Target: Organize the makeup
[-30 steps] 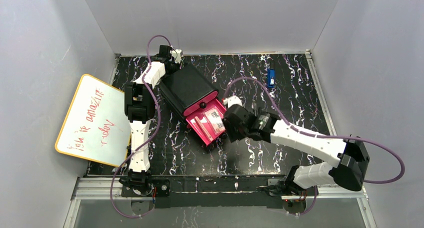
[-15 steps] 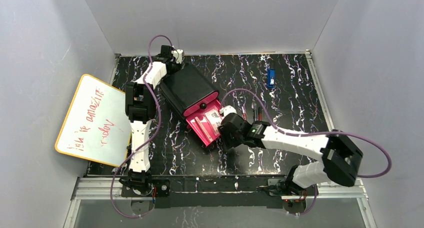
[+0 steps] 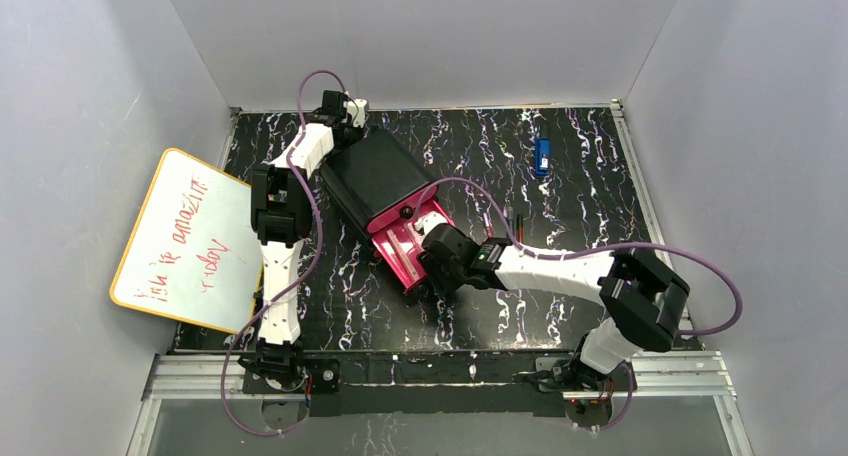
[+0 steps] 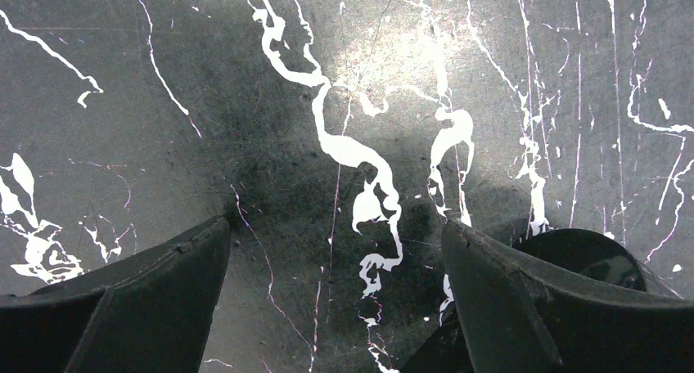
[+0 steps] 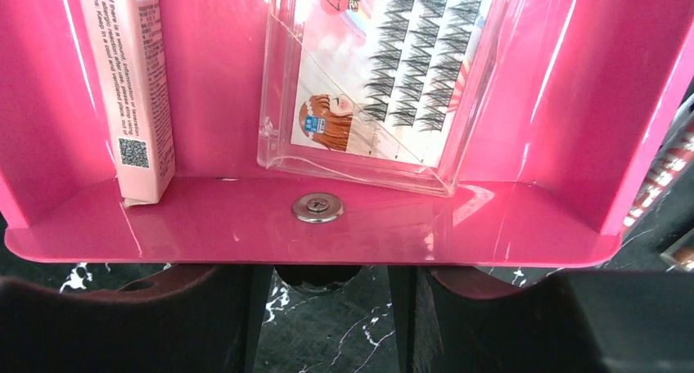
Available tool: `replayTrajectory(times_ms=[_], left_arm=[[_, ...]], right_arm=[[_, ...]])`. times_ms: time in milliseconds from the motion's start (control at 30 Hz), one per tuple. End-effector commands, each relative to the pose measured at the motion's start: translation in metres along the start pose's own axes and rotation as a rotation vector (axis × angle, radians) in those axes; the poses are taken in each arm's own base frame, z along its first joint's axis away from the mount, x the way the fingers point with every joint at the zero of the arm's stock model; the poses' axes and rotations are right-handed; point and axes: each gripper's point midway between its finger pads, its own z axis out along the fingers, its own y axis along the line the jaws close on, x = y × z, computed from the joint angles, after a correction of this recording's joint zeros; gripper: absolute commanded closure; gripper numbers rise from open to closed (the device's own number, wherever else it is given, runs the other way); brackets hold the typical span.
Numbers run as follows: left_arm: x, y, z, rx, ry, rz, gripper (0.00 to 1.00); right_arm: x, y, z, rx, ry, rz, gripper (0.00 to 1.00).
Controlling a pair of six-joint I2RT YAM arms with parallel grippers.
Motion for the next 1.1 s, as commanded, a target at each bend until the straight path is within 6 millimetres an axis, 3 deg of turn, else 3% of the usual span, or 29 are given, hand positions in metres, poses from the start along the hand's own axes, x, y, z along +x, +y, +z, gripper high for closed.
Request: replayTrajectory(times_ms=[0, 233, 500, 633, 733, 1067], left_arm=[[0.007, -0.016, -0.002, 0.042, 0.041, 0.019, 0.02], [0.008, -0.018, -0.001, 0.047, 0.044, 0.018, 0.02], [0.007, -0.018, 0.0, 0.047, 0.044, 0.019, 0.01], [0.008, -0.017, 0.001, 0.044, 0.047, 0.021, 0.02], [0.009, -0.017, 0.001, 0.043, 0.049, 0.022, 0.02], [0.01, -0.017, 0.004, 0.047, 0.053, 0.018, 0.02]], right_arm=[[-0.056, 0.004, 0.0, 0.016, -0.173, -0.04, 0.41], [-0.091, 0.0, 0.012, 0.075, -0.299, -0.06, 0.42], [-0.151, 0.014, 0.032, 0.092, -0.448, -0.125, 0.42], [-0.168, 0.021, 0.038, 0.084, -0.488, -0.156, 0.42], [-0.17, 0.022, 0.041, 0.08, -0.489, -0.158, 0.42], [-0.132, 0.016, 0.042, 0.06, -0.442, -0.094, 0.42]])
